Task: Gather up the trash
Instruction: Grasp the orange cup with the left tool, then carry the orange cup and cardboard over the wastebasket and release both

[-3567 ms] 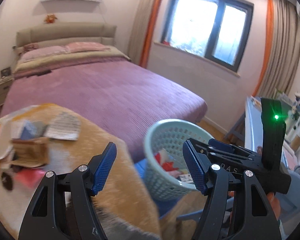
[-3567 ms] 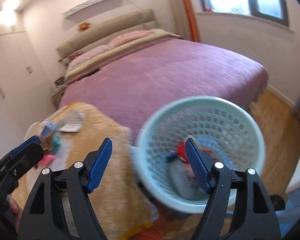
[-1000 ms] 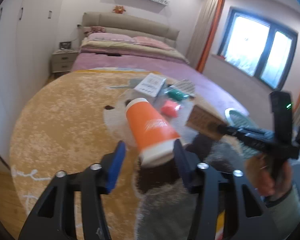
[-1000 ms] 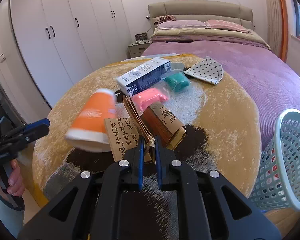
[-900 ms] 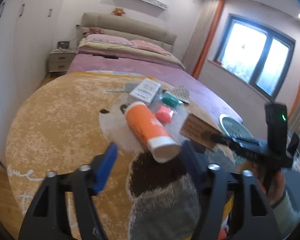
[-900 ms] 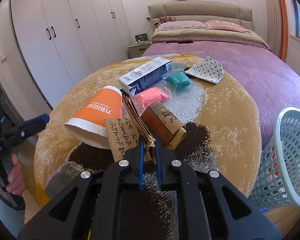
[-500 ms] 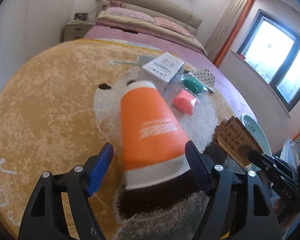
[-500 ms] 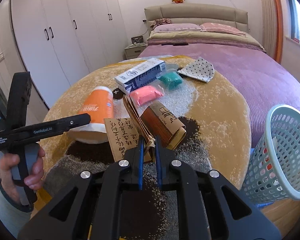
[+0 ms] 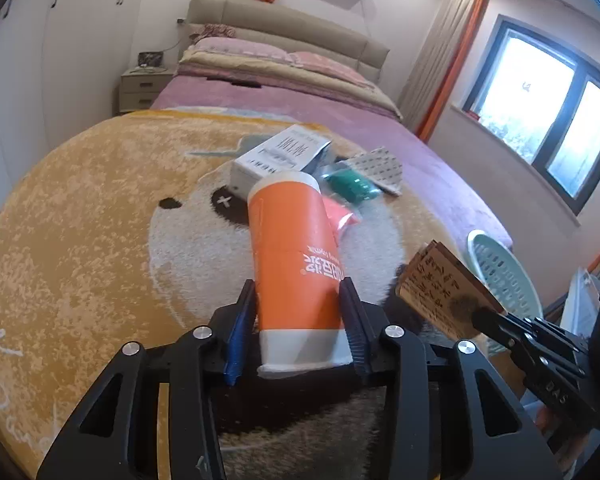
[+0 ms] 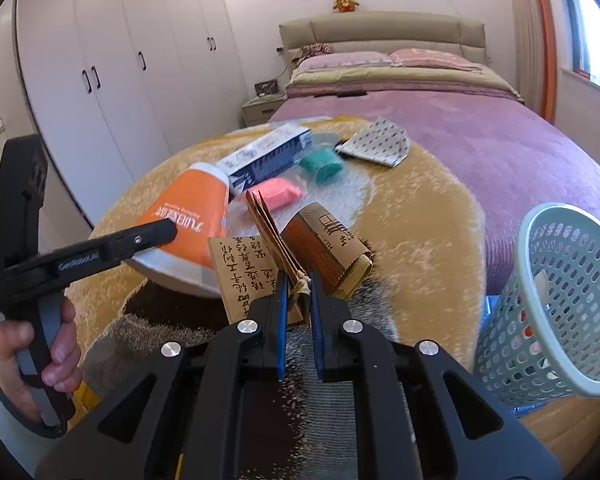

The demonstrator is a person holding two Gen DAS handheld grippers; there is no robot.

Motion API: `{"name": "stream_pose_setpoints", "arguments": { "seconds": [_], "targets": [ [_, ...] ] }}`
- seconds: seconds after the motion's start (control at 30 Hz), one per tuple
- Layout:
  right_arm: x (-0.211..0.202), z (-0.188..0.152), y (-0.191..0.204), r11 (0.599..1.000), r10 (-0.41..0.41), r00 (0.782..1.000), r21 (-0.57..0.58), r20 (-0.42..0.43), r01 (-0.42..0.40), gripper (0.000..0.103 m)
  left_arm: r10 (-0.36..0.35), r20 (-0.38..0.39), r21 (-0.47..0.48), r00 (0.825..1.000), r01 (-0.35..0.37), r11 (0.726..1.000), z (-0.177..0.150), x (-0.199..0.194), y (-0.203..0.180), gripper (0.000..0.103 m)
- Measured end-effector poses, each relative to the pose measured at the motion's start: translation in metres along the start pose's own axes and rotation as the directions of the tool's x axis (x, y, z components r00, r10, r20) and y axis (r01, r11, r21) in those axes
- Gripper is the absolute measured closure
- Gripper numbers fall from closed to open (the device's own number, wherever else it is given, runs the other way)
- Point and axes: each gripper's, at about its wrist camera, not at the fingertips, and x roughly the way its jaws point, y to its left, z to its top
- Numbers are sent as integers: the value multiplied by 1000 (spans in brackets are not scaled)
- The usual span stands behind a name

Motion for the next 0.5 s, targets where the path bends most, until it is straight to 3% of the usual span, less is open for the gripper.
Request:
{"name": "stream_pose_setpoints", "arguments": {
  "seconds": [0.5],
  "targets": [
    [-60, 14, -64, 985, -151, 980, 105, 132, 137, 94, -152, 38, 136, 988, 145, 980, 23, -6, -81, 68]
  ]
}}
